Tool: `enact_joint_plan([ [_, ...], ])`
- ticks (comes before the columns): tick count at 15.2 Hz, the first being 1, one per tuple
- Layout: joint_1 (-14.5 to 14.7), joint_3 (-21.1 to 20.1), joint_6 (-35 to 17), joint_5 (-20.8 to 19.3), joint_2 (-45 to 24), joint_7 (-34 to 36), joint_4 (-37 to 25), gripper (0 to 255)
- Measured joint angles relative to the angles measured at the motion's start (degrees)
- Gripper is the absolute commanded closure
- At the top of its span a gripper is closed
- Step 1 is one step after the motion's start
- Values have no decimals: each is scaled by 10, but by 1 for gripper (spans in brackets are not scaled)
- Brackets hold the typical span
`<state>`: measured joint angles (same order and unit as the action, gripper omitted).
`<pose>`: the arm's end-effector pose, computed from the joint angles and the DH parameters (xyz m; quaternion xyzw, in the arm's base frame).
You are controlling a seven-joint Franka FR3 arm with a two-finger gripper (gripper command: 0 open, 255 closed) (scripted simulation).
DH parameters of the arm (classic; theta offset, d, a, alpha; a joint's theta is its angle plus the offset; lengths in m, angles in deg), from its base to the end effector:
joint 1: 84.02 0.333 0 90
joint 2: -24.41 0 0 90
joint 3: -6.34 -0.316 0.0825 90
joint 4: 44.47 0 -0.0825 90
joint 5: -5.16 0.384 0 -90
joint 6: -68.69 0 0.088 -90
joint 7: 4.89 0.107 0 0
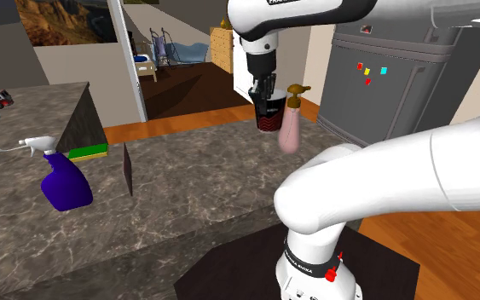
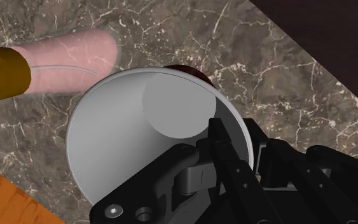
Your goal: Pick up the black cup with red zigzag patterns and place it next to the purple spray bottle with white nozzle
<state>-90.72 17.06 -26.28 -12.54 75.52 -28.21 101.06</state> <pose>0.2643 -0.1254 0.5377 0.9918 0.0986 -0.0242 0.0775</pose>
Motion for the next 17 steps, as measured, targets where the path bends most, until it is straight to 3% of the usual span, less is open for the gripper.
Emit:
enact_joint_plan([
  [17,5,-18,113,17,-35,-21,-149,255],
])
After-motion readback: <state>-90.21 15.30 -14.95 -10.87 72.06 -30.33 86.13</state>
